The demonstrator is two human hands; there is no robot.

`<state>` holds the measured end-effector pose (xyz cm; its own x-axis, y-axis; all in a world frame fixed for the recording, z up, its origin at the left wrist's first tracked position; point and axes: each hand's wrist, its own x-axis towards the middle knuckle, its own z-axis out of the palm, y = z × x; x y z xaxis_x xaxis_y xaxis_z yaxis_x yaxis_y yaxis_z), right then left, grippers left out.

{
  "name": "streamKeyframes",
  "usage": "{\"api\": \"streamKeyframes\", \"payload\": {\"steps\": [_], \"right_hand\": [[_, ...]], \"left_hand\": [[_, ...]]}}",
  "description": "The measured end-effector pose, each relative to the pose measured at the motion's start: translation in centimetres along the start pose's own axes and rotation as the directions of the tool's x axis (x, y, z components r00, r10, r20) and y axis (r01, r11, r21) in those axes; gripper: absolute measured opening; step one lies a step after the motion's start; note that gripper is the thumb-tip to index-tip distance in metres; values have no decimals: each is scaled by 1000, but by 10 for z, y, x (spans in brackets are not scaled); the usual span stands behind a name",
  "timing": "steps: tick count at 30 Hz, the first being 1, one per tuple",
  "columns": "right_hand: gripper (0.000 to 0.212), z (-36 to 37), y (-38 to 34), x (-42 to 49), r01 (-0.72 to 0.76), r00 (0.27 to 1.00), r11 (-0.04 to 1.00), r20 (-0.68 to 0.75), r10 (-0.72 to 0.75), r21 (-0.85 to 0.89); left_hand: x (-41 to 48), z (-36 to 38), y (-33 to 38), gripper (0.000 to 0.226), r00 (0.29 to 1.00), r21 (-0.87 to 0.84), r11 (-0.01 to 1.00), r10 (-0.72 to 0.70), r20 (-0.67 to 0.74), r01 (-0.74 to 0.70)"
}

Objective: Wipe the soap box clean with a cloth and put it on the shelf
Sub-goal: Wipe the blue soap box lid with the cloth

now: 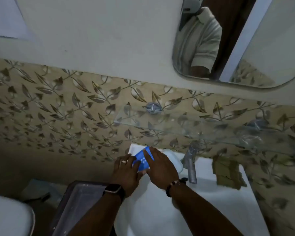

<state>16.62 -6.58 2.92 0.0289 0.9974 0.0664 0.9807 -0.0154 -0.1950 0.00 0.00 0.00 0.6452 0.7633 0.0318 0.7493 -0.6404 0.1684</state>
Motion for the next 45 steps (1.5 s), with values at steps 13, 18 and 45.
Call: {"api": "streamKeyframes", "payload": {"steps": [13, 18, 45], "right_hand": [[19, 23, 15, 19, 195, 980, 938, 89, -177, -287], [21, 26, 11, 19, 263, 959, 907, -17, -284, -328], [18, -26, 24, -142, -22, 876, 923, -453, -167, -384]], "left_hand": [[19, 17, 4, 30, 999, 116, 992, -53, 4, 52], [13, 13, 0, 35, 998, 128, 989, -68, -11, 69], [-34, -18, 117, 18, 966, -978, -151, -190, 174, 146]]}}
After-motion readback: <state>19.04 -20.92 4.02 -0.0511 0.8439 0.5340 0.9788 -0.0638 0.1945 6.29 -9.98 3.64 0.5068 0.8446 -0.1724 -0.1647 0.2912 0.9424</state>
